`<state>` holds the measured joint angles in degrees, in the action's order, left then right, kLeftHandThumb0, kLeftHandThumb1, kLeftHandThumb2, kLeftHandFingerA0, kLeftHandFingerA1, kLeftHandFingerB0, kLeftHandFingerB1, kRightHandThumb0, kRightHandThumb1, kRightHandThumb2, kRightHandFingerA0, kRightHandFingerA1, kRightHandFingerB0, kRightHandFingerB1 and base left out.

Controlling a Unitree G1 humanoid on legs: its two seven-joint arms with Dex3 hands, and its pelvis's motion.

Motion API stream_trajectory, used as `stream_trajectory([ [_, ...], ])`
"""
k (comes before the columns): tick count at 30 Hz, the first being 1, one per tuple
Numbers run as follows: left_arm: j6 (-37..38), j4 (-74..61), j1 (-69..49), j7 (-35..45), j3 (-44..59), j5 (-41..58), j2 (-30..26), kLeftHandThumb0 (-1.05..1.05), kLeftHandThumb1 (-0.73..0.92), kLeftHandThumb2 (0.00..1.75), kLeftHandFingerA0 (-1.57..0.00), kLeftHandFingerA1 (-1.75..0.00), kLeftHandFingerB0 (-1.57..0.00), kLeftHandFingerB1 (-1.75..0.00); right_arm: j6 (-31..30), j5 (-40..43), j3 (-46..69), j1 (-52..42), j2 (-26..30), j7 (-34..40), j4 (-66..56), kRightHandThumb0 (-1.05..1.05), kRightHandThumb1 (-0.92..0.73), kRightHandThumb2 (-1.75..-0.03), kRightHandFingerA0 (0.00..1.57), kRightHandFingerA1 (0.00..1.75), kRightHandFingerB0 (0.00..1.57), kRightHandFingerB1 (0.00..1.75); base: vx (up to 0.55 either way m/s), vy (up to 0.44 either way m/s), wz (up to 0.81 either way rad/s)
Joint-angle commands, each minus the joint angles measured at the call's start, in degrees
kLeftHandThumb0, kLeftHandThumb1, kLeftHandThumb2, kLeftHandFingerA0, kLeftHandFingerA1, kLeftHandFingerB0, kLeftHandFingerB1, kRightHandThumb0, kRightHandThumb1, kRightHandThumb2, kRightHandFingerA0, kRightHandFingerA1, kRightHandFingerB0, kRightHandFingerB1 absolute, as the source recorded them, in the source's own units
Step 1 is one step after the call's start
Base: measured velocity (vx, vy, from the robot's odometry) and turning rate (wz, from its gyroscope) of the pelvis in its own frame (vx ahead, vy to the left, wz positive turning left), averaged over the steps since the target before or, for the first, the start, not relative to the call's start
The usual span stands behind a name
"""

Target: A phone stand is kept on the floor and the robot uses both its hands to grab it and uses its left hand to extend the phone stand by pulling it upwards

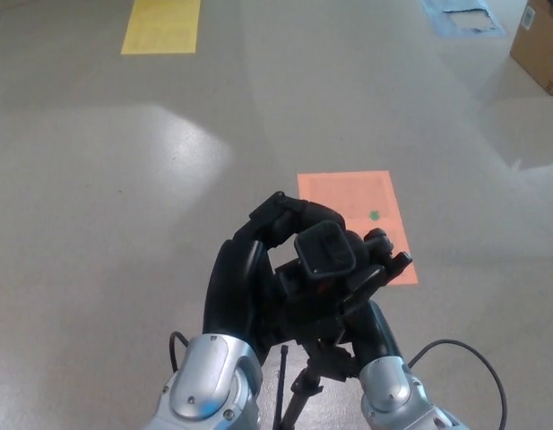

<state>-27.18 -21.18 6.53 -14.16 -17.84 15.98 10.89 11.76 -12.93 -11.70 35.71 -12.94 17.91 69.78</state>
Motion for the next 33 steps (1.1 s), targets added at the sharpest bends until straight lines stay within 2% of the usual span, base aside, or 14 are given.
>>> stream_trajectory([
  [1,-1.3,-2.8,1.8,0.4,0.9,5.0,6.9,-0.28,0.69,0.53,-0.82,-1.75,-0.64,-1.72,-3.3,0.3,-0.4,0.9,-10.2,2.2,-0.1,-0.41,-0.82,-0.76,0.84,1.75,0.58,1.61,0.00,0.000,0.00],
  [10,-6.1,-8.0,13.6,-1.4,4.4,3.4,4.7,0.45,0.72,0.75,-1.09,-1.71,-0.97,-1.66,-3.2,-0.1,-1.6,0.8,-9.7,1.9,-0.3,-0.41,-0.83,-0.77,0.83,1.75,0.60,1.64,0.00,0.000,0.00],
  [11,-6.9,-9.1,15.9,-1.4,4.8,2.9,4.3,-0.25,0.67,0.58,-0.84,-1.73,-0.76,-1.71,-8.3,-1.6,-2.3,-1.7,-10.5,9.7,0.7,-0.76,-0.72,-0.69,0.95,1.75,0.76,1.75,0.00,0.000,0.00],
  [12,-7.2,-9.4,16.4,-1.4,5.0,2.7,4.3,-0.25,0.67,0.58,-0.84,-1.73,-0.76,-1.71,-10.5,-2.3,-2.5,-2.8,-10.8,13.1,1.2,-0.76,-0.72,-0.69,0.95,1.75,0.76,1.75,0.00,0.000,0.00],
  [13,-7.9,-9.7,17.9,-1.4,5.6,3.0,4.4,-0.23,0.67,0.58,-0.85,-1.74,-0.76,-1.72,7.5,4.1,0.9,-7.8,-9.7,-2.5,-0.8,-0.27,-0.69,-1.02,1.29,1.75,1.29,1.75,0.00,0.000,0.00],
  [16,-10.4,-10.9,23.8,-2.2,7.5,3.4,5.4,-0.24,0.67,0.59,-0.87,-1.75,-0.79,-1.71,5.5,2.5,0.1,-8.2,-8.9,-0.3,0.6,-0.33,-0.70,-0.88,1.25,1.75,1.16,1.75,0.00,0.000,0.00],
  [18,-11.1,-11.0,28.3,-2.3,9.5,4.2,6.0,-0.21,0.66,0.61,-0.90,-1.75,-0.81,-1.69,3.6,2.8,0.8,-8.0,-8.8,-1.0,1.8,-0.56,-0.65,-1.00,1.24,1.51,1.10,1.43,0.00,0.000,0.00],
  [20,-12.5,-10.9,31.5,-3.0,10.7,4.0,6.4,-0.23,0.66,0.61,-0.90,-1.74,-0.81,-1.69,3.4,2.5,0.7,-8.1,-8.6,-0.9,1.8,-0.56,-0.66,-1.02,1.23,1.50,1.10,1.43,0.00,0.000,0.00],
  [21,-13.4,-11.0,35.1,-3.7,11.1,2.7,5.9,-0.24,0.62,0.60,-0.91,-1.74,-0.80,-1.69,3.8,2.2,0.6,-8.5,-8.2,-1.1,2.0,-0.37,-0.72,-0.89,1.29,1.75,1.10,1.75,0.00,0.000,0.00],
  [22,-13.9,-10.8,38.5,-4.3,11.8,2.0,5.8,-0.24,0.62,0.61,-0.92,-1.74,-0.81,-1.68,3.6,2.4,0.8,-8.6,-8.1,-1.3,2.1,-0.54,-0.65,-1.01,1.19,1.48,1.03,1.39,0.00,0.000,0.00],
  [29,-15.0,-10.1,46.4,-4.7,15.4,4.4,5.9,-0.26,0.64,0.63,-0.93,-1.67,-0.83,-1.65,3.1,2.5,1.3,-9.1,-8.0,-1.4,2.4,-0.55,-0.68,-0.95,1.19,1.53,1.03,1.44,0.00,0.000,0.00],
  [30,-15.6,-10.1,48.1,-5.4,15.9,4.2,5.9,-0.25,0.64,0.64,-0.95,-1.67,-0.84,-1.65,3.0,2.8,1.5,-9.2,-8.0,-2.0,2.3,-0.33,-0.82,-0.72,1.16,1.75,0.97,1.75,0.00,0.000,0.00],
  [31,-15.8,-9.9,49.2,-5.6,16.3,4.2,5.8,-0.18,0.66,0.61,-0.87,-1.74,-0.81,-1.70,3.2,2.8,1.4,-9.4,-7.9,-2.0,2.3,-0.55,-0.65,-0.97,1.15,1.47,1.01,1.40,0.00,0.000,0.00],
  [33,-16.6,-9.4,51.7,-6.2,17.3,4.3,5.6,-0.19,0.63,0.60,-0.92,-1.73,-0.83,-1.68,3.8,2.5,1.2,-10.0,-7.6,-2.0,2.3,-0.57,-0.67,-0.97,1.19,1.51,1.04,1.43,0.00,0.000,0.00],
])
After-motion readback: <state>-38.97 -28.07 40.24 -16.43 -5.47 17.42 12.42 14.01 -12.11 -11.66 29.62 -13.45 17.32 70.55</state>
